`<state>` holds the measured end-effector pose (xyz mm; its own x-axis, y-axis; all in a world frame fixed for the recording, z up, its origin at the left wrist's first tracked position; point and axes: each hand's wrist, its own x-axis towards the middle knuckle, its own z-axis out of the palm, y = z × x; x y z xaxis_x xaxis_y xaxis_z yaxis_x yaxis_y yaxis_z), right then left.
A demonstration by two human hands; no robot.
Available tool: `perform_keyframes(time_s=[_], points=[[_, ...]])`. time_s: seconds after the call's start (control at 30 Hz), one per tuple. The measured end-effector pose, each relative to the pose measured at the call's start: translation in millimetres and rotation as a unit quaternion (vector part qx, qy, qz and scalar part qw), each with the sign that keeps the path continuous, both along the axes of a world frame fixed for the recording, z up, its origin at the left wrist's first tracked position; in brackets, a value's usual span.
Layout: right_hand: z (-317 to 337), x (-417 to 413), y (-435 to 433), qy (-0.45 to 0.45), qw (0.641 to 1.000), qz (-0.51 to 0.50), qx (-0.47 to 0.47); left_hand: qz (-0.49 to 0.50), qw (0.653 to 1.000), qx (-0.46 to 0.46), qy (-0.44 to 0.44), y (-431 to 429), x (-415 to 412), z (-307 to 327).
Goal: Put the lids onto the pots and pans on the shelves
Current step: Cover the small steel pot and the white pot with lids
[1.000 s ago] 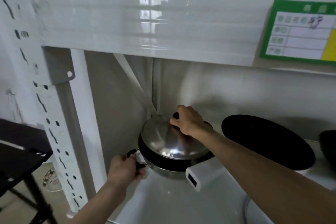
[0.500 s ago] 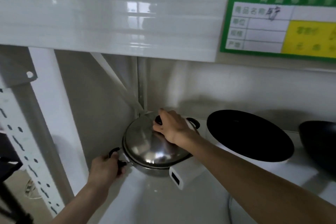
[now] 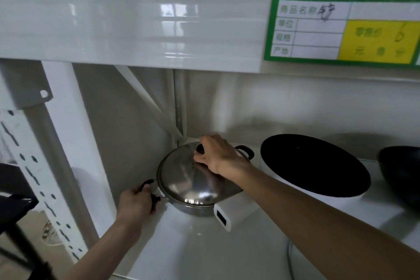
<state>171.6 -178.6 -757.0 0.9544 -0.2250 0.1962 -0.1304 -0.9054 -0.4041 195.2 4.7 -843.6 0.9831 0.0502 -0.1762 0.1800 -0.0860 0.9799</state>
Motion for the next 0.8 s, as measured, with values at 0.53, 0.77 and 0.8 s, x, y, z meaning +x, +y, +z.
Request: perform_keyframes(time_s=[0.53, 0.77, 0.8], points=[[79.7, -166.6, -45.7, -0.068, 0.995, -0.053, -0.049, -0.138, 0.894, 0.25, -0.345, -23.2, -103.4, 73.2], [59.4, -299.5, -68.7, 0.048, 0.991, -0.116, 0.034, -0.319, 0.746, 0.41, -0.416, -97.1, -111.7, 85.8], [47.8, -310.2, -67.3, 0.079, 0.987, -0.136, 0.03, -0.322, 0.762, 0.418, -0.376, -105.9, -115.1, 86.3]])
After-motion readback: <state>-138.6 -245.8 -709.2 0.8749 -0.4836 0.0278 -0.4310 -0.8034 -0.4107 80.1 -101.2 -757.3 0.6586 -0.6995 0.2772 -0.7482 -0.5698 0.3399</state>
